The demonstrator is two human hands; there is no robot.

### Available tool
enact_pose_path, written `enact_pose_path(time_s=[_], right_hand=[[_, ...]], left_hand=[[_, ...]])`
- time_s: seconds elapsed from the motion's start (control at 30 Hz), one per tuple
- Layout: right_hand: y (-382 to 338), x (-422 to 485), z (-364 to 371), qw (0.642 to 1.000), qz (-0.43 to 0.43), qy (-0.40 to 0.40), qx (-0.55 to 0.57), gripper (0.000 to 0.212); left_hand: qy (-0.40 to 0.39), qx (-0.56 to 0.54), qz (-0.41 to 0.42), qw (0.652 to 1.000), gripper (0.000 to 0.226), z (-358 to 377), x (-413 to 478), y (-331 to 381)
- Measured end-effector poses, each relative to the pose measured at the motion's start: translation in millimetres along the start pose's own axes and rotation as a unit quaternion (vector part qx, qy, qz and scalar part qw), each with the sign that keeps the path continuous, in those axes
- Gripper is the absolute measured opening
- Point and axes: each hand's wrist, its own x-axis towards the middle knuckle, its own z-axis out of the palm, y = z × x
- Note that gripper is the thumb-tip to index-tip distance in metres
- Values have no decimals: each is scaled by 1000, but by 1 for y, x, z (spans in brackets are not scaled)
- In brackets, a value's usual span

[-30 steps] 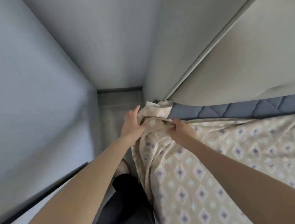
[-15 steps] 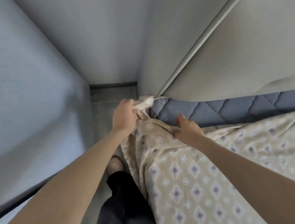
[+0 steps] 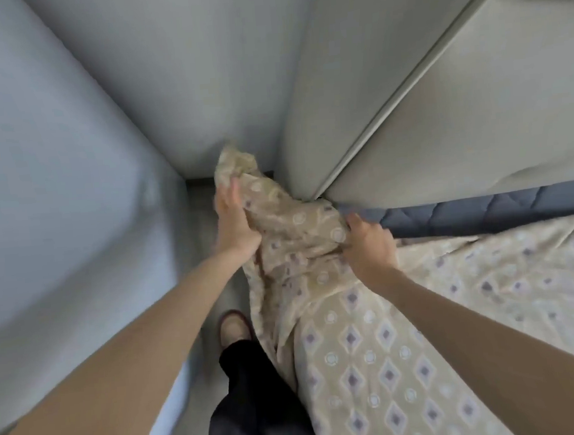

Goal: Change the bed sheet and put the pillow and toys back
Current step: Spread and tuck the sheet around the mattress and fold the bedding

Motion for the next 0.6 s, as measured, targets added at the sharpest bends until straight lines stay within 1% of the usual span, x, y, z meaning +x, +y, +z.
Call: enact_pose_path(time_s=[0.03, 0.07, 0.13, 0.2, 0.23, 0.3, 0.33, 0.4, 0.43, 0.47, 0.5, 0.53, 0.57, 0.6], right_hand=[[0, 0, -9, 998, -24, 51, 34, 32], [0, 0, -17, 991, -63, 96, 67, 32], [-3, -2, -29, 968, -152, 170, 108, 30], [-6, -5, -36, 953, -200, 195, 120, 24], [-7, -5, -37, 951, -207, 195, 119, 20], [-4, -4, -35, 961, -195, 174, 95, 16], [-2, -3, -34, 969, -184, 149, 66, 17], [3, -1, -31, 988, -141, 57, -20, 21], [6, 0, -30, 992, -108, -2, -65, 24], [8, 2, -29, 991, -73, -53, -99, 32], [12, 3, -29, 988, -39, -91, -122, 46], [15, 6, -27, 984, -17, -113, -135, 62], [17, 8, -26, 980, -5, -126, -153, 70], [19, 12, -26, 976, 0, -132, -173, 68]], left_hand=[[-46, 40, 31, 998, 98, 4, -3, 3], [-86, 91, 64, 990, 96, 7, -5, 7], [-145, 189, 122, 964, 91, 13, -5, 16], [-175, 262, 161, 936, 84, 22, -2, 28], [-175, 294, 170, 924, 76, 25, -1, 31], [-143, 335, 183, 913, 50, 30, 0, 38], [-113, 339, 184, 916, 36, 29, 2, 41], [-49, 339, 176, 923, 11, 21, 3, 43], [-25, 339, 171, 925, 12, 16, 4, 42], [-15, 345, 164, 924, 18, 12, 6, 40], [-8, 355, 156, 922, 22, 8, 8, 37], [-2, 363, 153, 919, 23, 4, 9, 35], [4, 372, 154, 916, 23, 1, 10, 33], [4, 378, 154, 913, 24, -1, 9, 32]])
